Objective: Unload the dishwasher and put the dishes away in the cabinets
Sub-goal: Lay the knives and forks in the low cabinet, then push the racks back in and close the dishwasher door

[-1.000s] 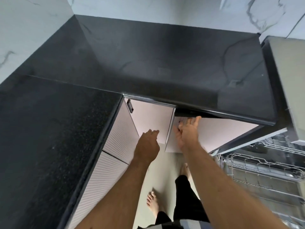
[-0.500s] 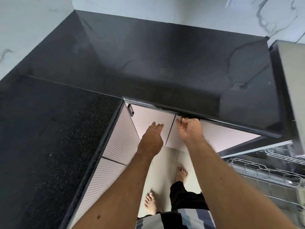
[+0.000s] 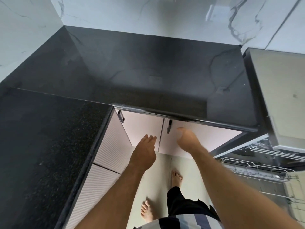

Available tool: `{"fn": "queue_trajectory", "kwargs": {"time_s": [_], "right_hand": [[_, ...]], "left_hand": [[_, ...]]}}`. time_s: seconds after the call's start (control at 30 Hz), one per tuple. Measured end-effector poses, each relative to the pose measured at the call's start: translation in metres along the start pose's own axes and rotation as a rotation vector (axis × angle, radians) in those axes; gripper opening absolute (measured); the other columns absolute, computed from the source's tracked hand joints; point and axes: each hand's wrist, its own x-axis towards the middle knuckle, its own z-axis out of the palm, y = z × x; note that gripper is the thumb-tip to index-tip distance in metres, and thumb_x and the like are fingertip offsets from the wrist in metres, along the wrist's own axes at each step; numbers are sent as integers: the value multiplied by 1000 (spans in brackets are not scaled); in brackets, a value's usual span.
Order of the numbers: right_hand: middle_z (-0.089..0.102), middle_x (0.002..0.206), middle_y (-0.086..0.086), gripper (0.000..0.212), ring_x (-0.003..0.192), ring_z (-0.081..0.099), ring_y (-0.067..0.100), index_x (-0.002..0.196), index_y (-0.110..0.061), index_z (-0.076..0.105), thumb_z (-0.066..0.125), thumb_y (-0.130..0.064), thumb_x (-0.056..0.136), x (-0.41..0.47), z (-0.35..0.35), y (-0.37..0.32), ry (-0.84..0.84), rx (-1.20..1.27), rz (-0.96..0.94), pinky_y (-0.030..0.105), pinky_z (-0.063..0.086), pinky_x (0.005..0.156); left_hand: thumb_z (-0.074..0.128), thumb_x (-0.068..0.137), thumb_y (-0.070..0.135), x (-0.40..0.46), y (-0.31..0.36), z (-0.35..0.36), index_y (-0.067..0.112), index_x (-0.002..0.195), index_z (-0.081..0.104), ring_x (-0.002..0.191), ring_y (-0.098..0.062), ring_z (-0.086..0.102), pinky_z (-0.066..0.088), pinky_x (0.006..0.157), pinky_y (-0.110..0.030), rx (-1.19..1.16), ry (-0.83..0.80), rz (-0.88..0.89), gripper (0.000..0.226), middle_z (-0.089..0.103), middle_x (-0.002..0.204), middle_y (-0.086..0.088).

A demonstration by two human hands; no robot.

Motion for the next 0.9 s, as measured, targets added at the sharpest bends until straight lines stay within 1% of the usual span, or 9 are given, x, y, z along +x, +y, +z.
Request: {"fn": "queue_trajectory", "kwargs": {"time_s": [0.03,0.13,0.2,0.27,0.37,0.47,0.63,0.8,0.9], "right_hand": [[52,139,12,47,127,50,30,141,-9,47,48,-1,94,-10,2,7,-4,-68,-10,34,41,105],[48,144,13,54,131,46,30,142,-8,46,52,1,89,-32,10,27,-22,-80,-13,33,39,107],[35,155,12,64,141,35,29,146,-8,42,52,1,84,-52,12,43,-44,-143,-28,32,30,115],[23,162,9,72,148,24,26,150,-12,39,50,2,80,-70,11,62,-46,-193,-38,33,25,119],[16,164,4,74,150,17,25,151,-16,37,49,3,80,-92,1,86,-14,-191,-13,36,20,121],[15,164,4,72,150,16,24,151,-16,37,48,4,82,-109,-10,108,44,-184,-2,37,18,122],[17,164,4,69,150,16,24,149,-16,38,50,1,84,-137,-19,155,73,-156,-13,39,20,122],[23,162,5,63,149,20,23,148,-15,41,52,-5,86,-183,-25,212,103,-147,-33,36,22,120],[20,163,2,65,150,18,22,148,-18,40,51,-4,85,-212,-26,246,114,-90,-15,39,21,121]], "left_hand": [[35,101,10,-4,0,2,9,153,25,150,-23,13,8,122,-28,34,-24,8,53,28,159,-8],[36,103,18,-14,7,4,6,154,18,151,-24,9,7,122,-30,111,-70,18,55,21,161,-9],[37,104,21,-21,18,4,6,155,16,151,-24,8,9,122,-32,123,-79,55,57,19,162,-9],[37,104,22,-27,31,7,6,155,15,151,-24,6,9,122,-33,134,-85,99,58,17,163,-8],[36,105,24,-33,50,14,6,155,15,151,-24,5,8,123,-32,161,-91,154,58,15,163,-8],[35,105,24,-44,68,24,5,155,14,151,-24,6,7,123,-32,197,-91,203,58,15,163,-8],[34,104,20,-76,107,48,5,155,15,151,-24,7,4,121,-31,196,-88,255,56,16,162,-10],[33,104,17,-117,152,80,4,154,19,151,-25,9,3,121,-29,146,-53,225,53,19,161,-11],[34,104,16,-149,180,100,9,155,18,151,-23,7,1,119,-25,110,-25,201,54,18,162,-8]]}}
